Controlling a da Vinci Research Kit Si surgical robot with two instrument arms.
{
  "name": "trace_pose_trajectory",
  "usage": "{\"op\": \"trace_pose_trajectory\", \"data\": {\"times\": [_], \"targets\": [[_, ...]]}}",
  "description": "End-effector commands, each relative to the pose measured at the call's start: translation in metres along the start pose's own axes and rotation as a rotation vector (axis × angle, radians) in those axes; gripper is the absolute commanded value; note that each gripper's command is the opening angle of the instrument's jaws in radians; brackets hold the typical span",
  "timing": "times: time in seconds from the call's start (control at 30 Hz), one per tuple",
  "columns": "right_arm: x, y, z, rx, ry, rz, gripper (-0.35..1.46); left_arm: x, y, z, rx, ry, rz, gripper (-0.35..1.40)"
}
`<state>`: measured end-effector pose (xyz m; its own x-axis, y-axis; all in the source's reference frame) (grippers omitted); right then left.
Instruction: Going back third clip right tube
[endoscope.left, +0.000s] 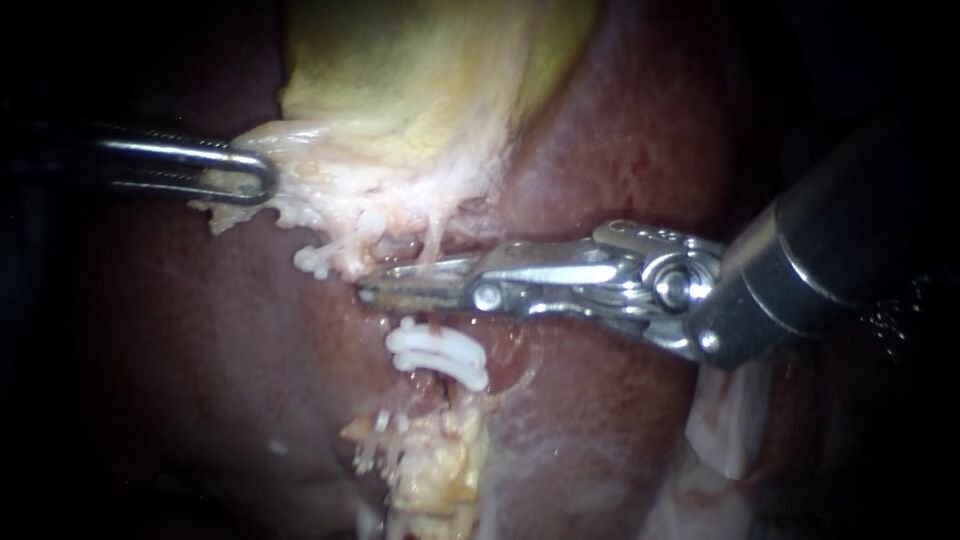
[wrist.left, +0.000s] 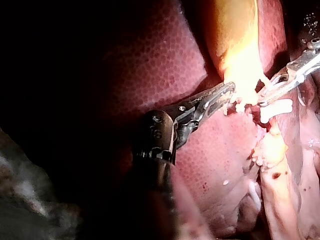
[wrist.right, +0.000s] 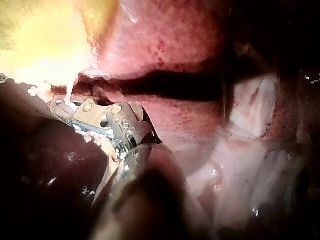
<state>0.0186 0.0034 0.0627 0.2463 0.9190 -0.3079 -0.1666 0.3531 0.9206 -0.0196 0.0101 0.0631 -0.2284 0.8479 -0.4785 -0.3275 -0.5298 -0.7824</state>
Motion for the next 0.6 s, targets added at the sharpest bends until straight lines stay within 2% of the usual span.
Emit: {"op": "trace_pose_trajectory", "data": {"times": [0.03,0.1,0.17,0.33,0.47,0.6], "targets": [[-0.0001,0.0001,0.0001,0.011,0.006,-0.001,-0.12,0.0000,0.0000,0.0000,-0.001,0.000,0.000,-0.35],[-0.0004,0.0006,0.0006,0.035,0.024,-0.003,0.20,0.0000,0.0000,0.0000,0.000,0.000,0.000,-0.35],[-0.0008,0.0014,0.0011,0.045,0.025,-0.008,0.35,0.0000,0.0000,0.0000,0.000,0.000,0.000,-0.35],[-0.0019,0.0037,0.0017,0.040,0.025,-0.020,0.43,0.0000,0.0000,0.0000,0.000,0.000,0.000,-0.35],[-0.0024,0.0062,0.0016,0.039,0.023,-0.028,0.44,0.0000,0.0001,0.0000,0.000,0.000,0.001,-0.35],[-0.0024,0.0076,0.0008,0.022,0.037,-0.029,0.44,-0.0001,0.0001,0.0000,0.000,0.000,0.001,-0.35]]}}
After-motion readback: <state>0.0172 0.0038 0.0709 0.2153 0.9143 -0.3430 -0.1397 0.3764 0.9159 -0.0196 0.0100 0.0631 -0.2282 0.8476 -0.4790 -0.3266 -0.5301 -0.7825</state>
